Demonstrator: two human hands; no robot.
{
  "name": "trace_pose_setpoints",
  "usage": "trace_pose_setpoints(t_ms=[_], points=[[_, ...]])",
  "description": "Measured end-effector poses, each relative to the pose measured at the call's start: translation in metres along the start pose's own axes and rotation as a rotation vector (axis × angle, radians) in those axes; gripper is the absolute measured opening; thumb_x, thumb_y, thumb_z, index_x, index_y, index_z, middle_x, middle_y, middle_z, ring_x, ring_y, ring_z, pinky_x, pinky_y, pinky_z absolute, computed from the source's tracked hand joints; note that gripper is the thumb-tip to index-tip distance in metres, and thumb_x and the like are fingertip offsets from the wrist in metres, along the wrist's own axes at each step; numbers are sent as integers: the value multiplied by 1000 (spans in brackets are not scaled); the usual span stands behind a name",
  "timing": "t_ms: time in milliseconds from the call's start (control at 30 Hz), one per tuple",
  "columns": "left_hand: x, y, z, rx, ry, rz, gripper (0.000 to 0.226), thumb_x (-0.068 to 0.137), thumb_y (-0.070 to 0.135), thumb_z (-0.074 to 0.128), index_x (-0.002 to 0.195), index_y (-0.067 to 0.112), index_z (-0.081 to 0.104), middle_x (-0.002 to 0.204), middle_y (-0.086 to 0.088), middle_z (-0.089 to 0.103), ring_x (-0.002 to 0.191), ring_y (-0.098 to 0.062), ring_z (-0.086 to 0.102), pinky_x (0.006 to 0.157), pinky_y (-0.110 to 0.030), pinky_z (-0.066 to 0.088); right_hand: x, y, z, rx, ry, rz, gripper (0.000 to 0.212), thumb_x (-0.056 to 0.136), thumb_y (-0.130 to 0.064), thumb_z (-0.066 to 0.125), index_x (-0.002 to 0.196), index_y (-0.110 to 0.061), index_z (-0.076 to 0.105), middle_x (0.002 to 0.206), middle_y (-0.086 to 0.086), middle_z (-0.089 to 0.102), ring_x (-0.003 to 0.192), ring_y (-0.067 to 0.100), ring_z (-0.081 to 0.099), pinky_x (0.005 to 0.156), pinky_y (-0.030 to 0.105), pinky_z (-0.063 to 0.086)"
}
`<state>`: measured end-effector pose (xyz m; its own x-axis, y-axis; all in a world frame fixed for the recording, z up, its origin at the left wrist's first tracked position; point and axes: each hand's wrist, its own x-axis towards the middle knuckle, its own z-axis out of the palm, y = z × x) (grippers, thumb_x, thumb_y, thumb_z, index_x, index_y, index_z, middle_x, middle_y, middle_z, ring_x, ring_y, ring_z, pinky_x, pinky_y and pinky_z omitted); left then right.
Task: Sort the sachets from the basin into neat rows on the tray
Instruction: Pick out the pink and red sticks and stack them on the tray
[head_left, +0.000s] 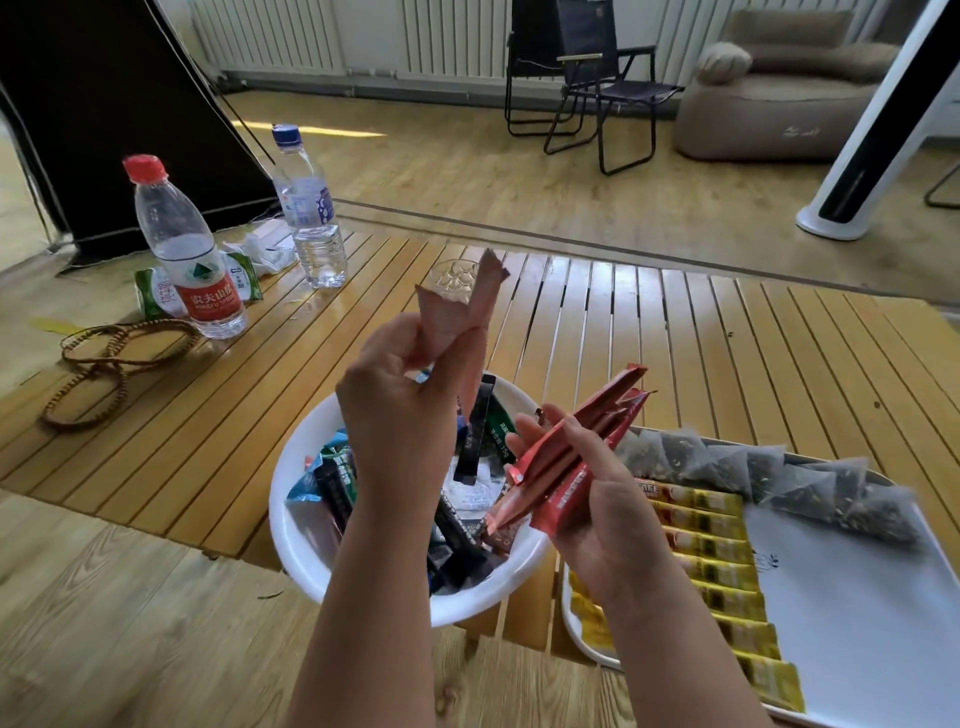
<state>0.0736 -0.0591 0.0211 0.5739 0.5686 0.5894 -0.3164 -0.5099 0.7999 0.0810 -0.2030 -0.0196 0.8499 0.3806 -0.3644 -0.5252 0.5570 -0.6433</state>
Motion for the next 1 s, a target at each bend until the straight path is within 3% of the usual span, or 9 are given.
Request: trace_pose_setpoints(t_ms=[100, 167, 300, 367, 500, 667, 767, 900, 1000], points=[[0, 7, 2, -133, -21, 82, 13, 84, 12, 74, 77, 2, 69, 76, -4, 72, 66, -17, 67, 62, -26, 51, 1, 4, 2, 19, -14, -9, 38, 84, -27, 59, 120, -16, 60, 112, 10, 72, 111, 26, 65, 106, 48, 40], [2, 11, -3, -84, -122, -42, 13, 84, 20, 74, 80, 8, 72, 70, 2, 72, 65, -14, 68, 60, -27, 51, 2, 4, 1, 39, -11, -21, 43, 82, -29, 60, 123, -17, 59, 115, 9, 71, 114, 27, 64, 108, 50, 38], [-5, 11, -5, 87, -630, -465, 13, 80, 31, 76, 92, 26, 74, 78, 12, 73, 74, 0, 67, 76, -24, 52, 2, 0, -2, 44, -59, -18, 40, 85, -35, 59, 119, -15, 62, 117, 13, 70, 109, 30, 66, 100, 51, 44], [-14, 13, 6, 179, -722, -469, 23, 79, 31, 77, 101, 28, 71, 86, 11, 71, 80, 1, 64, 83, -27, 52, 2, 0, -1, 45, -61, -16, 41, 87, -34, 58, 116, -7, 64, 117, 19, 68, 108, 32, 67, 101, 52, 44], [-23, 18, 22, 231, -665, -356, 31, 83, 28, 74, 110, 27, 57, 91, 10, 67, 79, 4, 62, 65, -10, 48, 2, 1, 0, 46, -70, -17, 56, 92, -38, 52, 133, 1, 50, 101, 15, 74, 107, 28, 67, 96, 45, 49], [-22, 18, 21, 281, -751, -252, 20, 91, 15, 59, 100, 25, 74, 91, 10, 73, 86, -1, 66, 81, -21, 54, 5, 1, -5, 126, -57, 7, 39, 90, -23, 58, 124, -4, 56, 116, 20, 68, 104, 30, 68, 72, 38, 59], [-16, 16, 6, 255, -691, -279, 25, 92, 14, 56, 100, 28, 75, 89, 13, 73, 83, 1, 66, 79, -24, 55, 8, 6, 0, 80, -25, 24, 36, 81, -17, 66, 114, -3, 60, 95, 14, 71, 90, 25, 70, 69, 36, 59], [-8, 0, -34, 718, -381, -427, 24, 94, 17, 49, 99, 27, 70, 87, 5, 68, 69, -12, 58, 55, -25, 44, 7, 9, 6, -2, 75, 24, 22, 85, -12, 64, 107, -8, 59, 79, 7, 64, 80, 19, 61, 62, 34, 51], [-6, -16, -62, 1081, -426, -673, 21, 90, 12, 47, 99, 12, 66, 77, -4, 60, 69, -21, 55, 53, -27, 37, 7, 10, 8, -21, 108, 34, 26, 88, -11, 62, 112, -8, 54, 91, 10, 61, 87, 22, 59, 64, 37, 49]])
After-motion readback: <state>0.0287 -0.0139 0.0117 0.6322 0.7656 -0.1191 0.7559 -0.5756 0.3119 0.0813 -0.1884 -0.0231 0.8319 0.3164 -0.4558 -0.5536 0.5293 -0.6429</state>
